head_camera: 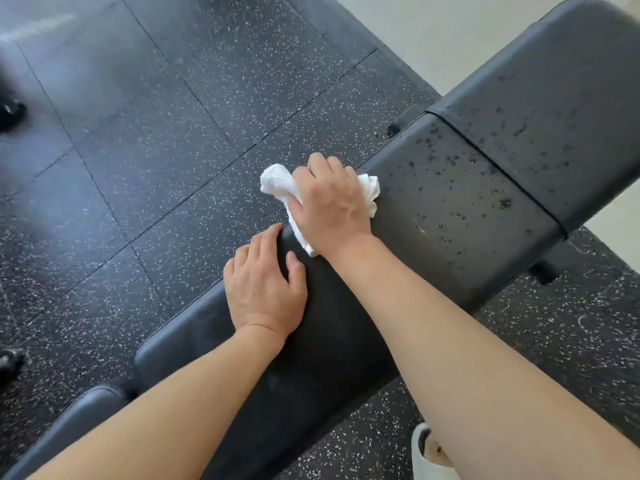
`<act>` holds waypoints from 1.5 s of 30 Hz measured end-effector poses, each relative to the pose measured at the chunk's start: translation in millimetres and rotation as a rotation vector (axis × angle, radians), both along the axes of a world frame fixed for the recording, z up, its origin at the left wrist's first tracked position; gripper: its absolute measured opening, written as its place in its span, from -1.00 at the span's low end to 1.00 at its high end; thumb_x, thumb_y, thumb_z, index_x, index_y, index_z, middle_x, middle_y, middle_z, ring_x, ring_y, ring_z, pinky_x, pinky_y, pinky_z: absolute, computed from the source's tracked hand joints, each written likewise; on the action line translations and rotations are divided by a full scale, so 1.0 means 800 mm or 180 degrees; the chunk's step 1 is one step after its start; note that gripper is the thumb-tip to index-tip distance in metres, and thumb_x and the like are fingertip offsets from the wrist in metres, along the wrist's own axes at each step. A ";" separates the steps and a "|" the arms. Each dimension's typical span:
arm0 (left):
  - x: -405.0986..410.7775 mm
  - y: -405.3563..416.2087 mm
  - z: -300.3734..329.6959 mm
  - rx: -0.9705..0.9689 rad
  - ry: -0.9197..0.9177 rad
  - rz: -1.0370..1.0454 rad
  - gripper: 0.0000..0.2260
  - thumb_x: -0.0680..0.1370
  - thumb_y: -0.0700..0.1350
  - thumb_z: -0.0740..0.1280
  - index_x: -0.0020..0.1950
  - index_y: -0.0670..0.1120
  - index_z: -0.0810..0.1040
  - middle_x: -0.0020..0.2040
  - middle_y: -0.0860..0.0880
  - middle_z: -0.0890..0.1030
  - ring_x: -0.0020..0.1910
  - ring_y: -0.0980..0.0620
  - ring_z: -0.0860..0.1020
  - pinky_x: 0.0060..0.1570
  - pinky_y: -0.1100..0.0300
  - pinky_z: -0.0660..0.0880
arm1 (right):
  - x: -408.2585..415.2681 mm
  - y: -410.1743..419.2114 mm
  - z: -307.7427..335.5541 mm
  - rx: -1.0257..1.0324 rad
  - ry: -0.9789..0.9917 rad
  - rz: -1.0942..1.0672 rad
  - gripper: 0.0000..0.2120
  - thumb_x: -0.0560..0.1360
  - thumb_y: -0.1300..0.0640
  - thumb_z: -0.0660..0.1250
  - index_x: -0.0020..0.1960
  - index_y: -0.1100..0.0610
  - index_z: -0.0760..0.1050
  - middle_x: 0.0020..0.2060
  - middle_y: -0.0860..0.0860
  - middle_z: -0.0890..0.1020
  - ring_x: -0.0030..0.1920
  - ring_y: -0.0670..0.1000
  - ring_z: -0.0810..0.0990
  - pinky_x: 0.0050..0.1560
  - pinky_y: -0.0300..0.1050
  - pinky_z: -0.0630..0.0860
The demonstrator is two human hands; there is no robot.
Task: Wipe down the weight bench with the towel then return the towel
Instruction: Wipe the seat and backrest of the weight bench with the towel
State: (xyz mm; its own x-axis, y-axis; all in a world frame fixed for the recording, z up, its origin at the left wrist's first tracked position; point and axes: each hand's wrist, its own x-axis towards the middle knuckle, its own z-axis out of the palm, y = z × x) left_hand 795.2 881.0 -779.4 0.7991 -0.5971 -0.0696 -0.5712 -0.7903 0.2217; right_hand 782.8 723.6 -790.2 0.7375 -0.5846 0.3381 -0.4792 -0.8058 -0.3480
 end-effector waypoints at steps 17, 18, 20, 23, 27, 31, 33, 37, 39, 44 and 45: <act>0.000 0.000 -0.001 -0.0019 0.0048 -0.0031 -0.48 0.59 0.12 0.03 0.53 0.06 0.38 0.41 0.06 0.53 0.32 -0.09 0.46 0.38 -0.07 0.30 | -0.155 0.057 0.006 0.0147 -0.0217 -0.0078 -0.84 0.55 0.05 0.33 -0.04 0.14 0.56 -0.16 0.05 0.52 -0.21 0.10 0.46 -0.25 0.00 0.35; 0.000 0.000 -0.002 -0.0024 0.0038 -0.0032 -0.48 0.59 0.12 0.04 0.53 0.06 0.39 0.40 0.06 0.53 0.31 -0.09 0.46 0.38 -0.07 0.30 | -0.138 0.048 0.005 0.0143 -0.0191 -0.0094 -0.83 0.55 0.03 0.33 -0.04 0.14 0.56 -0.15 0.06 0.53 -0.20 0.12 0.47 -0.24 0.02 0.36; 0.001 0.001 -0.004 -0.0048 0.0023 -0.0043 -0.49 0.58 0.12 0.06 0.52 0.06 0.40 0.39 0.06 0.54 0.30 -0.09 0.47 0.36 -0.07 0.32 | -0.100 0.030 0.003 0.0121 -0.0114 -0.0136 -0.80 0.54 0.00 0.34 -0.04 0.14 0.57 -0.13 0.07 0.54 -0.18 0.14 0.49 -0.23 0.03 0.36; 0.001 0.001 -0.005 -0.0080 -0.0009 -0.0045 -0.48 0.58 0.12 0.07 0.50 0.04 0.42 0.37 0.05 0.56 0.27 -0.09 0.48 0.33 -0.06 0.33 | -0.043 0.010 0.003 0.0092 0.0001 -0.0163 -0.80 0.47 0.02 0.45 -0.10 0.14 0.54 -0.14 0.09 0.55 -0.17 0.17 0.52 -0.22 0.02 0.34; 0.002 0.000 -0.004 -0.0089 0.0003 -0.0033 -0.49 0.58 0.12 0.07 0.49 0.03 0.44 0.34 0.06 0.57 0.23 -0.08 0.50 0.30 -0.04 0.35 | -0.020 0.004 0.003 0.0073 0.0026 -0.0147 -0.80 0.50 0.00 0.37 -0.14 0.14 0.50 -0.16 0.10 0.54 -0.18 0.19 0.52 -0.21 0.03 0.35; 0.002 0.003 -0.002 -0.0137 0.0015 -0.0035 -0.49 0.58 0.12 0.09 0.50 0.04 0.44 0.33 0.07 0.58 0.24 -0.06 0.50 0.33 -0.03 0.34 | -0.058 0.022 0.005 0.0199 -0.0124 -0.0006 -0.72 0.59 -0.06 0.23 -0.06 0.16 0.54 -0.13 0.09 0.53 -0.18 0.16 0.47 -0.22 0.07 0.38; 0.003 0.003 -0.003 -0.0162 0.0047 -0.0033 -0.50 0.58 0.12 0.09 0.49 0.04 0.44 0.33 0.08 0.58 0.24 -0.06 0.51 0.34 -0.04 0.35 | -0.091 0.037 0.009 0.0272 -0.0070 0.0125 -0.73 0.62 -0.03 0.25 -0.04 0.16 0.54 -0.13 0.07 0.51 -0.20 0.13 0.44 -0.22 0.08 0.39; 0.003 0.004 -0.002 -0.0163 0.0030 -0.0042 -0.51 0.59 0.12 0.10 0.49 0.04 0.45 0.33 0.08 0.58 0.23 -0.06 0.52 0.34 -0.03 0.36 | -0.168 0.053 0.016 0.0239 0.0107 0.0314 -0.79 0.63 0.05 0.29 0.04 0.18 0.58 -0.14 0.04 0.49 -0.21 0.08 0.38 -0.21 0.06 0.39; 0.003 0.003 -0.002 -0.0192 0.0007 -0.0030 -0.50 0.58 0.12 0.10 0.48 0.04 0.46 0.31 0.08 0.59 0.21 -0.06 0.53 0.33 -0.03 0.36 | -0.196 0.056 0.017 0.0204 0.0101 0.0386 -0.80 0.62 0.08 0.29 0.06 0.19 0.60 -0.15 0.02 0.48 -0.22 0.07 0.37 -0.23 0.05 0.39; 0.002 0.003 -0.004 -0.0145 -0.0010 -0.0018 -0.50 0.59 0.12 0.09 0.50 0.05 0.45 0.33 0.09 0.58 0.24 -0.05 0.51 0.34 -0.02 0.34 | -0.158 0.036 0.012 0.0116 -0.0168 0.0430 -0.82 0.60 0.05 0.32 -0.02 0.16 0.58 -0.18 0.04 0.48 -0.23 0.11 0.43 -0.24 0.07 0.39; 0.002 0.003 -0.004 -0.0138 -0.0018 -0.0014 -0.50 0.59 0.12 0.09 0.50 0.05 0.45 0.33 0.08 0.58 0.24 -0.05 0.50 0.33 -0.02 0.34 | -0.135 0.025 0.009 0.0114 -0.0219 0.0409 -0.82 0.58 0.04 0.33 -0.03 0.16 0.57 -0.17 0.06 0.50 -0.21 0.14 0.46 -0.24 0.10 0.41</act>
